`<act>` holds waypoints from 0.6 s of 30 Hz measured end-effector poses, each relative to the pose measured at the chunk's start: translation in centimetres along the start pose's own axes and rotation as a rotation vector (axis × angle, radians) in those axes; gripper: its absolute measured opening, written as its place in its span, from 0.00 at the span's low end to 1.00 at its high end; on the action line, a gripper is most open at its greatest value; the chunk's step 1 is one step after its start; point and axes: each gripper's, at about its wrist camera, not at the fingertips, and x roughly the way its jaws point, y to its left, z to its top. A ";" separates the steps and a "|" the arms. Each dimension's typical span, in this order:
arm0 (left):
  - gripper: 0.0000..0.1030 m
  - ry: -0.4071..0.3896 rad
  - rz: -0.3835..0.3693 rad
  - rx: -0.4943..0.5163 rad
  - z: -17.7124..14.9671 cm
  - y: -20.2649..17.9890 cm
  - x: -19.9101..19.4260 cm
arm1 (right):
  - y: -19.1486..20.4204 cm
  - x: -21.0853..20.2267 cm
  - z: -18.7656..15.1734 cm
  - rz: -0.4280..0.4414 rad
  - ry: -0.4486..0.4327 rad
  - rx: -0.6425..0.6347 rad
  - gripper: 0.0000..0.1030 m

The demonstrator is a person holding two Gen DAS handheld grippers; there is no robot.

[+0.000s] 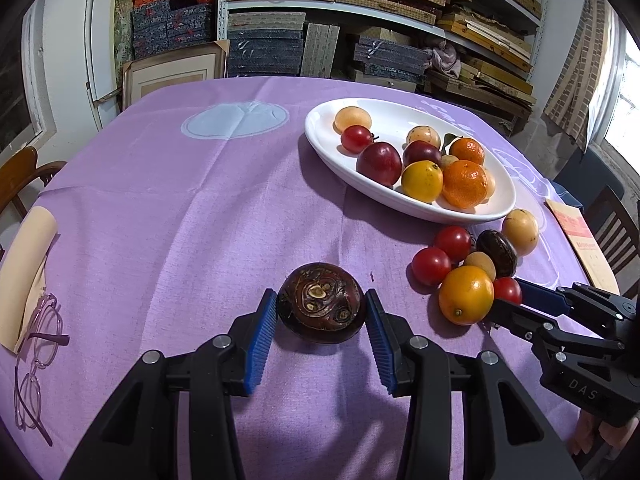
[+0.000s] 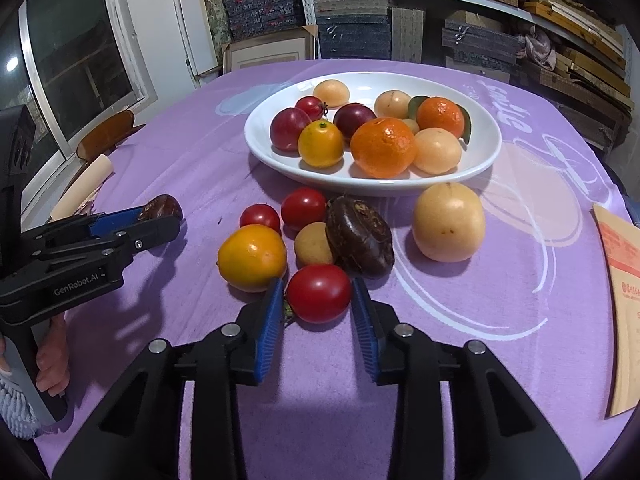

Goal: Organize fruits
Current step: 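Grasp a red tomato with the right tool while the left tool holds the brown fruit, then lower brown fruit and tomato onto the white plate and open both tools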

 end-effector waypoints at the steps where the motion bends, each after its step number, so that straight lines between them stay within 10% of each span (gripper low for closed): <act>1: 0.43 0.000 0.000 -0.001 0.0 0.0 0.0 | 0.0 0.0 0.0 -0.002 -0.001 -0.002 0.33; 18: 0.43 -0.014 -0.002 0.009 0.7 -0.5 -0.2 | -1.0 -4.0 0.3 0.038 -0.106 0.039 0.32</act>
